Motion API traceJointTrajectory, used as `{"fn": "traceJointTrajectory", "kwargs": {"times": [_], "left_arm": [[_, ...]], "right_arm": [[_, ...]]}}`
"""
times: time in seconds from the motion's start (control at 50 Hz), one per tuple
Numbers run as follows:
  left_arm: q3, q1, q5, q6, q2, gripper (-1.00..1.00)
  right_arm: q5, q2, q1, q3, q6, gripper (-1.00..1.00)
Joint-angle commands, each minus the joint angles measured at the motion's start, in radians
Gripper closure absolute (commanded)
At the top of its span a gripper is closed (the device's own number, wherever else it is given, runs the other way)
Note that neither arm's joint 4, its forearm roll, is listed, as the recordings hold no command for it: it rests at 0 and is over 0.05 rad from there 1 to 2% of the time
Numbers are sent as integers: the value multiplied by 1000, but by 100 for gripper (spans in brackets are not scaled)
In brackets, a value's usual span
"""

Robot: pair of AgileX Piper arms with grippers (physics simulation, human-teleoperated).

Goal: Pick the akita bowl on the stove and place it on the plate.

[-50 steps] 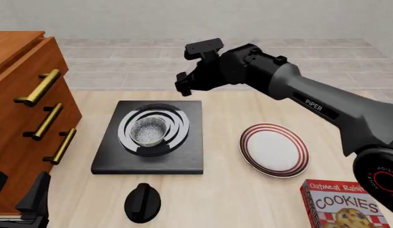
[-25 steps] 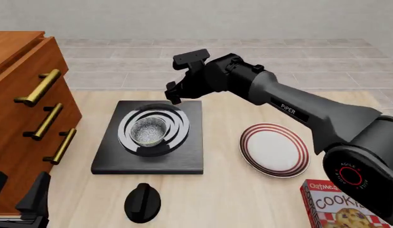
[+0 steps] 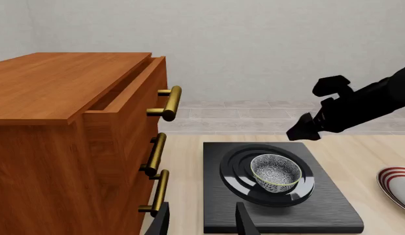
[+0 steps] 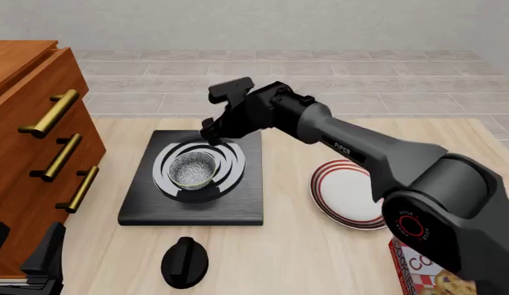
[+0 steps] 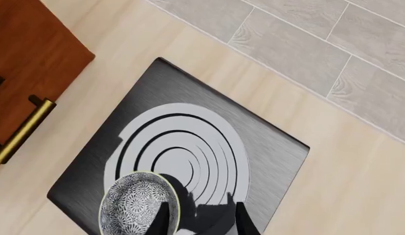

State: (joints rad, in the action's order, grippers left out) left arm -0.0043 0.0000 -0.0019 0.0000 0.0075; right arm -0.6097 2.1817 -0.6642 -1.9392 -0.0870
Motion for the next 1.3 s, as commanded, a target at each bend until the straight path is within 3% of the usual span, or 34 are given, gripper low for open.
{"fn": "traceJointTrajectory", "kwargs": {"times": [0.02, 0.56, 1.3], "left_arm": [[0, 0, 0, 0, 0, -100], [0, 0, 0, 0, 0, -100], [0, 0, 0, 0, 0, -100]], "right_arm": [[0, 49, -18, -29, -6, -100], [24, 126, -38, -50, -36, -100], [86, 175, -61, 10, -84, -100]]}}
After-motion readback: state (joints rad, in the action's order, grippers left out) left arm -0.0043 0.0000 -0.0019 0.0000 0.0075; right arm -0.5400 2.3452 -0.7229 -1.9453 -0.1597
